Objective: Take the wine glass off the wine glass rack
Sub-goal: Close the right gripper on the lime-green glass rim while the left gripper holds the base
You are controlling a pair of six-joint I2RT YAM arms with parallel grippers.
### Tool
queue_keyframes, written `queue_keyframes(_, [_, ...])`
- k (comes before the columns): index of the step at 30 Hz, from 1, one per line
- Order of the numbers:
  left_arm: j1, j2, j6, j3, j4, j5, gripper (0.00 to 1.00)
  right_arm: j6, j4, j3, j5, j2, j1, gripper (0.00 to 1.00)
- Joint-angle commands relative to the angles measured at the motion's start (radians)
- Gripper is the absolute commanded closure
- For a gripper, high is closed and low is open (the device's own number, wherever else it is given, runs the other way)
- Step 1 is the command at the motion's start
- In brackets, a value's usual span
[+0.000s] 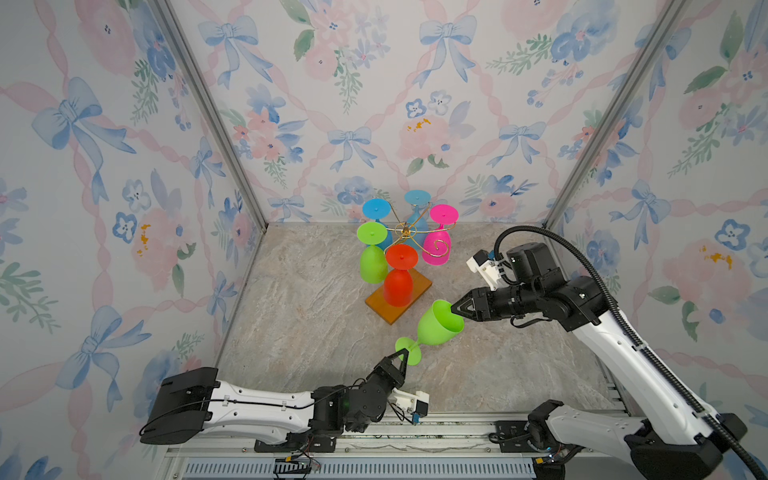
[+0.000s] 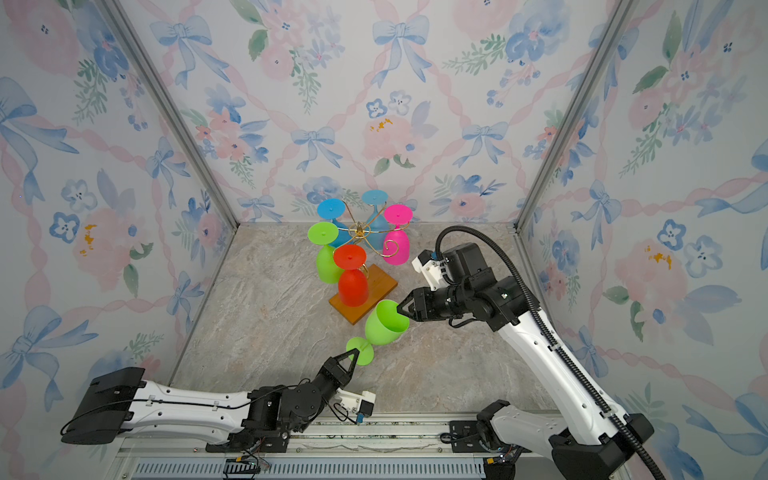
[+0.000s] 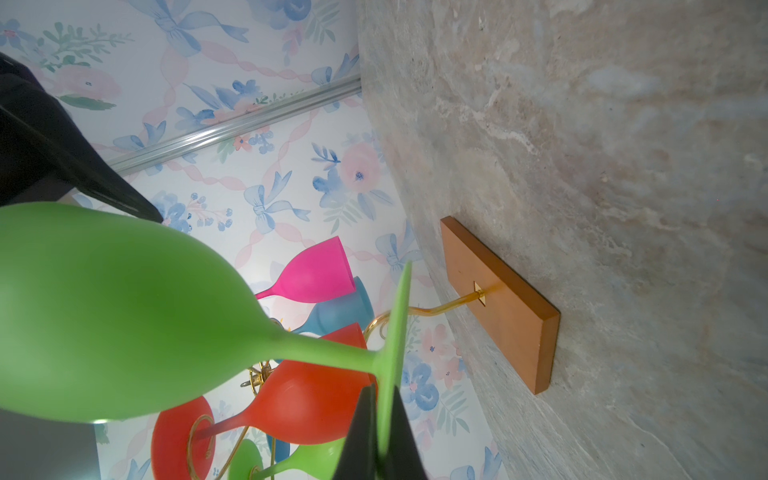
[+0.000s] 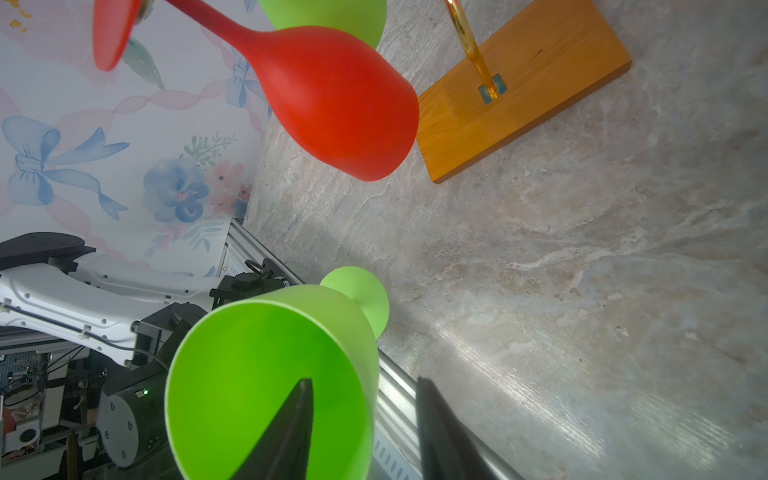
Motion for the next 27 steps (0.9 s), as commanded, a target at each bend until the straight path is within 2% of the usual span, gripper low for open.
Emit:
queue_keyframes(1, [-0.001, -0.014, 0.020, -0.015, 0.045, -0.017, 1.00, -0.015, 0.009, 0.014, 0.009, 0.003, 0.019, 0.59])
queue_keyframes(18, [-0.001, -0.041, 0.044, -0.028, 0.066, -0.024, 1.00, -0.031, -0.003, 0.013, 0.026, 0.024, 0.039, 0.79])
queue_keyframes(23, [-0.001, -0.040, 0.041, -0.032, 0.070, -0.019, 1.00, -0.031, -0.002, 0.017, 0.027, 0.025, 0.045, 0.88])
queue_keyframes(24, [0.000, -0.041, 0.038, -0.031, 0.072, -0.020, 0.98, -0.031, -0.003, 0.017, 0.028, 0.024, 0.045, 0.90])
queue_keyframes(27, [0.000, -0.041, 0.019, -0.028, 0.072, -0.018, 0.83, -0.035, -0.003, 0.019, 0.045, 0.022, 0.045, 0.95])
